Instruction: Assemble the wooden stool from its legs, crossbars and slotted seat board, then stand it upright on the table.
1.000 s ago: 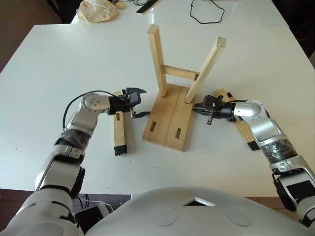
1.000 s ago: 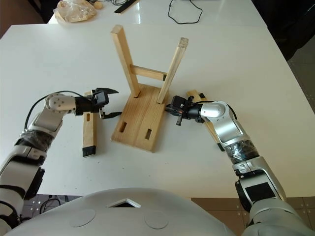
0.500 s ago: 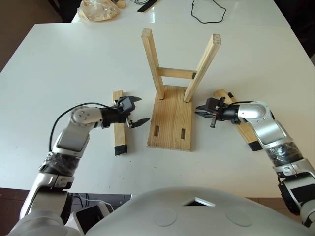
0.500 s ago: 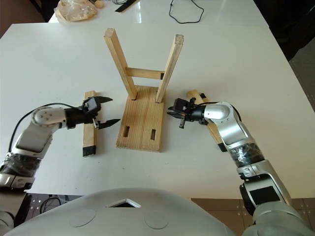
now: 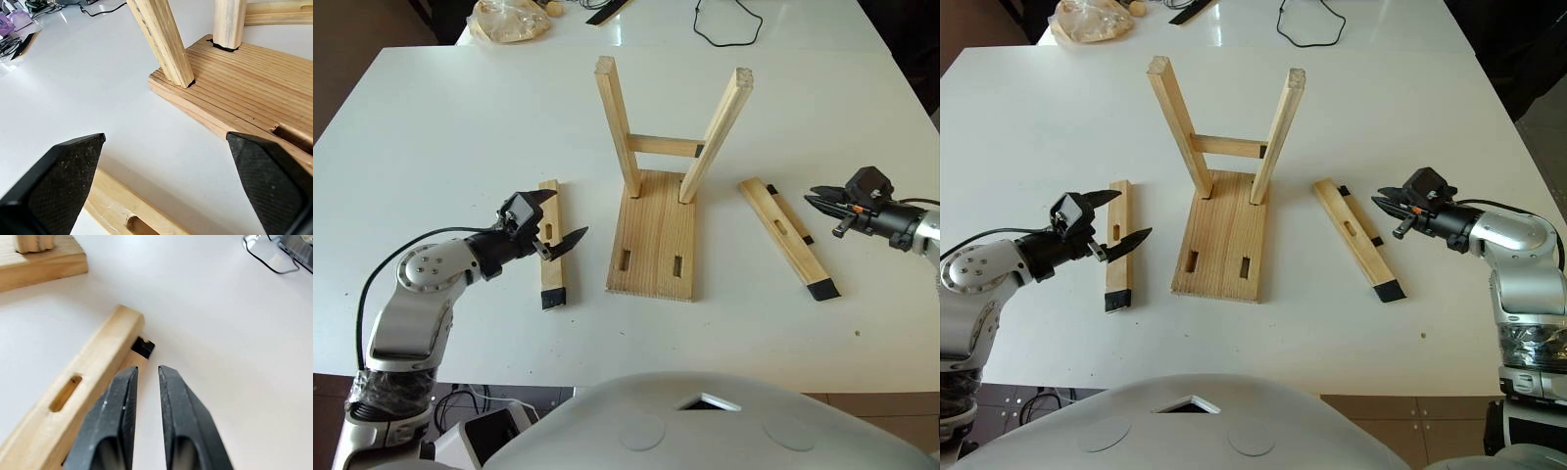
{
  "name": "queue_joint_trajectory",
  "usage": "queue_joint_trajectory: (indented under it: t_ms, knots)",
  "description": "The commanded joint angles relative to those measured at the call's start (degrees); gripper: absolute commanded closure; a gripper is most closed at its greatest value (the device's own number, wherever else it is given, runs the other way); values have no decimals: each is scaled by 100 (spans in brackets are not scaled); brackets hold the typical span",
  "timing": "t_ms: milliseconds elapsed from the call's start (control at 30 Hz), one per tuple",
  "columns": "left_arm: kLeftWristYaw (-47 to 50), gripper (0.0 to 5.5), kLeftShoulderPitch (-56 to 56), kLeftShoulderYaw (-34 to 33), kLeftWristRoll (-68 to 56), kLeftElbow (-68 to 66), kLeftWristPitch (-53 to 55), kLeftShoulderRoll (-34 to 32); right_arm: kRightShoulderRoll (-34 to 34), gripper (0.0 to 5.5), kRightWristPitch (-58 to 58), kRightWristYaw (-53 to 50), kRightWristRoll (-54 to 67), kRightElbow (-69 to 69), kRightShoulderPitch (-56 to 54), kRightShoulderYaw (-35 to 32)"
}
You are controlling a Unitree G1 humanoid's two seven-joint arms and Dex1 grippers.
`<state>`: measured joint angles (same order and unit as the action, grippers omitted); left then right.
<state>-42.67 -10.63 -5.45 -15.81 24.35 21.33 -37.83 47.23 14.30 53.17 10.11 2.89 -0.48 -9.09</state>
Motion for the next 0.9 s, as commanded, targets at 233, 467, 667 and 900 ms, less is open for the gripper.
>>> queue_joint_trajectory:
  t_ms: [233,467,667,900]
  knots:
    - [337,94,155,255,343,-132,-44,108,-16,445,113,95,31,252,92,167]
    - [348,94,223,413,475,-209,-97,133,-57,353,132,34,-26,354,48,358]
    - [327,94,175,485,571,-188,-112,121,-107,329,338,107,45,141,231,540]
    - [348,94,147,535,642,-186,-117,124,-175,329,362,1,-82,153,328,670]
